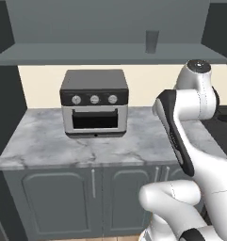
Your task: There is a bowl on the dining counter. Grab a lemon wedge from the fridge and place it in the bowl. Then get the liquor bottle and glass cup from the cabinet and place them next to the bowl.
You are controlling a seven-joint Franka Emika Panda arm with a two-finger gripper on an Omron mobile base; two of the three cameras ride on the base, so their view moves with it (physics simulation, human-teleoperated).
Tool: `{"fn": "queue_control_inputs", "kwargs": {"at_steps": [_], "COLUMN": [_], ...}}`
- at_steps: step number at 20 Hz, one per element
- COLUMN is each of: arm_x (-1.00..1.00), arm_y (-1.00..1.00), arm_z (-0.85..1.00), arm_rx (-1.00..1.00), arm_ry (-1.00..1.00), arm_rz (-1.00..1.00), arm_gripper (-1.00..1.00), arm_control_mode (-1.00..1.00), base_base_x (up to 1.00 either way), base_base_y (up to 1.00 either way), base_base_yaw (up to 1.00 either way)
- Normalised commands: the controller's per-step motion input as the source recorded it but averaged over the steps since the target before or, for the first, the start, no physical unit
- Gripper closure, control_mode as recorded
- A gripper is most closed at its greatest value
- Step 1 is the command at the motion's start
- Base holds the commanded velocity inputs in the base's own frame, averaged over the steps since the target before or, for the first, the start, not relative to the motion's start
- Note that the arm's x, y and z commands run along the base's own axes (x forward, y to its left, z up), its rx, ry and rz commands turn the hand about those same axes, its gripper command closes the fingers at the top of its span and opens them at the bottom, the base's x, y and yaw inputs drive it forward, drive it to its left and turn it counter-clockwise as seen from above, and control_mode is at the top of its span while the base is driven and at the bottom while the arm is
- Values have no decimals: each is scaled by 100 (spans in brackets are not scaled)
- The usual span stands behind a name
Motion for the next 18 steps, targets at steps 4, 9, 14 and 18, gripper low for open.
{"fn": "queue_control_inputs", "kwargs": {"at_steps": [4, 9, 14, 18], "arm_x": [0, 0, 0, 2], "arm_y": [0, 0, 0, 0], "arm_z": [0, 0, 0, 2], "arm_rx": [0, 0, 0, 0], "arm_ry": [0, 0, 0, 0], "arm_rz": [0, 0, 0, -2], "arm_gripper": [-100, -100, -100, -100], "arm_control_mode": [100, 100, 100, -100], "base_base_x": [73, 70, 65, 32], "base_base_y": [1, 2, 13, 10], "base_base_yaw": [-9, -24, -32, -14]}}
